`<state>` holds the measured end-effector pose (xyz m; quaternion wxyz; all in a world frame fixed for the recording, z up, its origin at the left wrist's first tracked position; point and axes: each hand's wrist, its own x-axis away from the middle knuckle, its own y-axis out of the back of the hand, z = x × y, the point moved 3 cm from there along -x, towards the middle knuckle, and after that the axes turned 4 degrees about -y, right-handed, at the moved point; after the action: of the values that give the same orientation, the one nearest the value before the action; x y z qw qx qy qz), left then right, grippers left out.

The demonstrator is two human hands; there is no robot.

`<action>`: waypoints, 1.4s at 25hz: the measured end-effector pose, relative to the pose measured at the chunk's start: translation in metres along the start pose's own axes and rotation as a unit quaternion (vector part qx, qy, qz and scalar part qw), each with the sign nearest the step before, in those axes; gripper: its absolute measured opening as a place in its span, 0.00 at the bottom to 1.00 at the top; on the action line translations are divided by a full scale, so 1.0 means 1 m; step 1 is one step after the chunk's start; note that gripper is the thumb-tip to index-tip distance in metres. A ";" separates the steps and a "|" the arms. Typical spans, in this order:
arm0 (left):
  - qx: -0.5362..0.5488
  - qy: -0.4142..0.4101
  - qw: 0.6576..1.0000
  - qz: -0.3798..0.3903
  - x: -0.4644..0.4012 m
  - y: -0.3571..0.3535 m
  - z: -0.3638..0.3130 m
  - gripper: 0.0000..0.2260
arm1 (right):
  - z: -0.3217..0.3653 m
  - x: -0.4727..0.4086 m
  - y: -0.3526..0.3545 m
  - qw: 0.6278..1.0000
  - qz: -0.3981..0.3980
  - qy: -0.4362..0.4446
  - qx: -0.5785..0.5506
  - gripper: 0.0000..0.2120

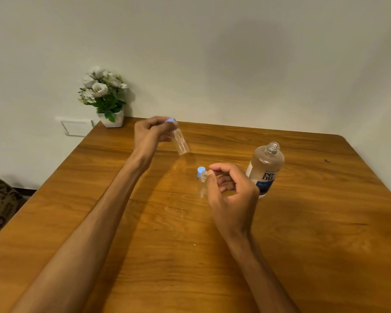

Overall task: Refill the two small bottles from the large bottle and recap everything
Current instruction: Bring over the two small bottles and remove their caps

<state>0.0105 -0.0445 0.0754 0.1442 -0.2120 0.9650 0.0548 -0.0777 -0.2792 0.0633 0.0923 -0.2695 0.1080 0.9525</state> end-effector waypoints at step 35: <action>-0.011 0.013 0.993 -0.120 0.095 -0.009 0.018 0.11 | -0.008 0.039 -0.033 0.991 0.070 -0.045 0.106 0.13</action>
<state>-0.0630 -0.0868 0.0289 0.1351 -0.3284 0.9338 0.0452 -0.0981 -0.2446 0.0307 0.0580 -0.2066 0.2225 0.9510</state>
